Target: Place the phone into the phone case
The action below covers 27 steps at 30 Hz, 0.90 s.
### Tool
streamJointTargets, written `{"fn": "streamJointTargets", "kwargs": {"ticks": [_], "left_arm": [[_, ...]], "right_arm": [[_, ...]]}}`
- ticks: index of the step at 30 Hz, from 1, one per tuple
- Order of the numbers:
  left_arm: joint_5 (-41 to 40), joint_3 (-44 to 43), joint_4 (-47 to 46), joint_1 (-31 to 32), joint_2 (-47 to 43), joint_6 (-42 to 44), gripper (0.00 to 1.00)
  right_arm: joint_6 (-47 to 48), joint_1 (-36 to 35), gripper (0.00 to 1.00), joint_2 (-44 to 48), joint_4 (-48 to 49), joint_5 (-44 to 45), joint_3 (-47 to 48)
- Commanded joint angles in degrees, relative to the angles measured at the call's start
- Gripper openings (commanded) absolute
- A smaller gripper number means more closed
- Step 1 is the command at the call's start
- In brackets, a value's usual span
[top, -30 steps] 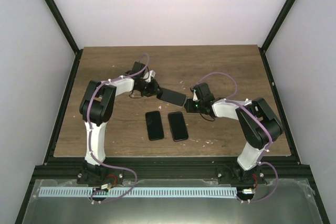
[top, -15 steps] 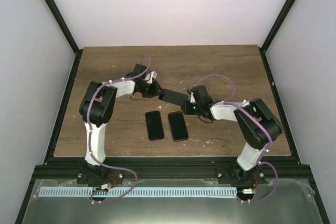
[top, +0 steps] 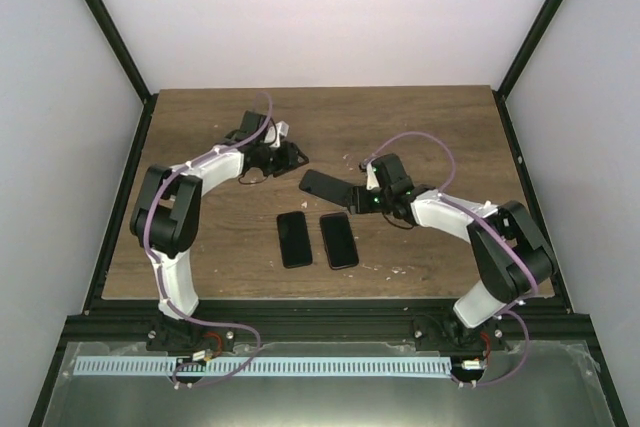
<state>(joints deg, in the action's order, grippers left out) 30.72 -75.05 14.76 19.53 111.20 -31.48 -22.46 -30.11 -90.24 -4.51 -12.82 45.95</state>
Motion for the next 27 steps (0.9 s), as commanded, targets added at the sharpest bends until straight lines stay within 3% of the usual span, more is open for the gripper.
{"fn": "streamJointTargets", "kwargs": {"ticks": [1, 13, 19, 23, 27], "left_arm": [[2.1, 3.54, -1.31, 0.15, -1.01, -2.49, 0.45], [5.4, 12.06, -8.04, 0.33, -0.8, -5.97, 0.49], [6.73, 12.55, -9.93, 0.33, 0.29, -7.41, 0.49], [6.75, 11.62, -9.66, 0.26, 1.19, -7.24, 0.45], [6.5, 10.21, -9.75, 0.16, 2.82, -7.11, 0.4]], "right_arm": [[5.04, 3.37, 0.65, -0.95, -1.58, -1.26, 4.86], [7.41, 5.5, 0.77, -18.0, -1.94, -7.73, 19.09], [5.26, 5.35, 0.77, -21.06, -1.39, -14.07, 19.37], [2.77, 3.78, 0.73, -18.86, 0.86, -16.81, 14.86], [-1.46, 3.15, 0.59, -16.03, 5.01, -18.44, 9.1]]}}
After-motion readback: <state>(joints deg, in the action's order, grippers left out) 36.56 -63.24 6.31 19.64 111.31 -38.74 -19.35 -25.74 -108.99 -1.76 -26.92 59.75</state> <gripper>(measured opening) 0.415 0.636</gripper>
